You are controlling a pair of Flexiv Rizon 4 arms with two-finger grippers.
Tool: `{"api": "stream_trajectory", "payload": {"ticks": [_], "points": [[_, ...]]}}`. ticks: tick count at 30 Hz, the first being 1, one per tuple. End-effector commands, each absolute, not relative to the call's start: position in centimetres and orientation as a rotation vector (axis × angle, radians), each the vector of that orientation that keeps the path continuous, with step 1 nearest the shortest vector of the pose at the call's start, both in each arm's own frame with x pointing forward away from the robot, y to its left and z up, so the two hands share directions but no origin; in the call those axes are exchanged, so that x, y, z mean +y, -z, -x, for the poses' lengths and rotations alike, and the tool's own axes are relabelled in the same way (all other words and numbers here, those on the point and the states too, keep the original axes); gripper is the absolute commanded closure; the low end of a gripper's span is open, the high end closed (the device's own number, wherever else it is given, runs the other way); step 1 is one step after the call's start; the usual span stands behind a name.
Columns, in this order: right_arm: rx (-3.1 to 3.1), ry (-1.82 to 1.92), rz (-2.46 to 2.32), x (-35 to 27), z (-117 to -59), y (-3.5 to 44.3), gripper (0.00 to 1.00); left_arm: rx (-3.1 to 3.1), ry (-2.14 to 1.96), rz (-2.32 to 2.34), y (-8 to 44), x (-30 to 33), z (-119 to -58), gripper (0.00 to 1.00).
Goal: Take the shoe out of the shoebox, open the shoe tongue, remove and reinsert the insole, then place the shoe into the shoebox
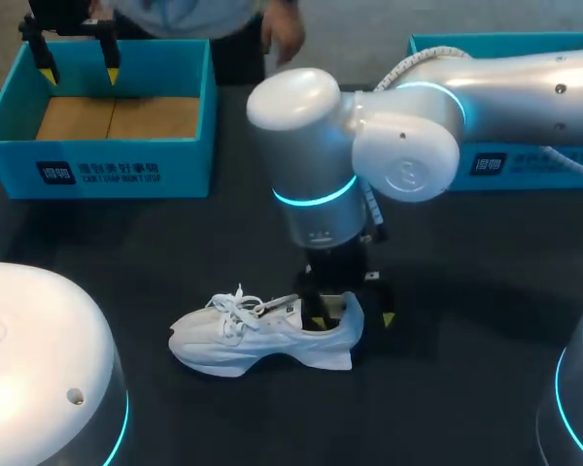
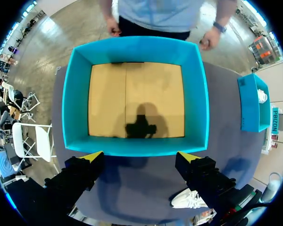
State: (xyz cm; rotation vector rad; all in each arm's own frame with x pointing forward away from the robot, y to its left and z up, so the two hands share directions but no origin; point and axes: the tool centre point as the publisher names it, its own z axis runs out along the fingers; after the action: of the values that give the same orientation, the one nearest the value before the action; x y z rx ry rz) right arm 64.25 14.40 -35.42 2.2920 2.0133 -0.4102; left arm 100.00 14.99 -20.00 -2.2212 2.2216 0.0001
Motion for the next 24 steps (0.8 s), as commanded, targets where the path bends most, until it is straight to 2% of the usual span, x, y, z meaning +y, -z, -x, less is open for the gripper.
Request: {"api": "stream_trajectory", "payload": {"ticks": [1, 24], "points": [[1.358, 0.314, -2.707, 13.7, -63.7, 33.9, 0.0, 2.222, 0.0, 2.221, 20.0, 15.0, -100.0, 0.0], [1.967, 0.07, -2.537, 10.0, -63.7, 28.8, 0.0, 2.222, 0.0, 2.221, 20.0, 15.0, -100.0, 0.0]]}}
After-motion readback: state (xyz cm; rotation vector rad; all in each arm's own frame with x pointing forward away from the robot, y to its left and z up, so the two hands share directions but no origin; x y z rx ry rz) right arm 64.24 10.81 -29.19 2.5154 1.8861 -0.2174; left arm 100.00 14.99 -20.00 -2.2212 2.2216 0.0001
